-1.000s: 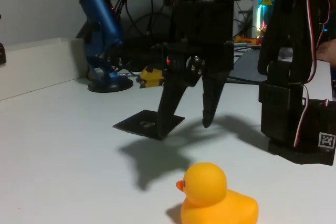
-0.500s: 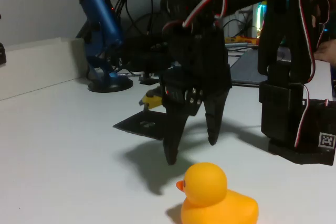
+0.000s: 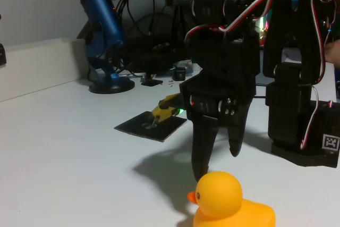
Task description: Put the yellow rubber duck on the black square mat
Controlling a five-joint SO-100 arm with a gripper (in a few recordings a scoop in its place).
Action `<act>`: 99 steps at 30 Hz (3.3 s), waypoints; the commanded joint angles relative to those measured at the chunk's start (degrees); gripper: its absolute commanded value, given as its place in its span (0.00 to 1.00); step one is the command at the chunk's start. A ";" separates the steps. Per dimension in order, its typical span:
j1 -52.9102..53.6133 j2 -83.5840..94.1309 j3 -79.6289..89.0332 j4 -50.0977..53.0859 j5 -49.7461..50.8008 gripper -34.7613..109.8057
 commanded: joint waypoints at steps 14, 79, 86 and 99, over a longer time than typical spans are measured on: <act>-1.67 1.41 -9.23 0.00 -0.79 0.48; -10.11 -10.20 -21.62 0.97 -6.06 0.47; -10.20 -10.37 -20.83 0.88 -6.24 0.47; -10.20 -9.58 -17.67 0.79 -9.84 0.47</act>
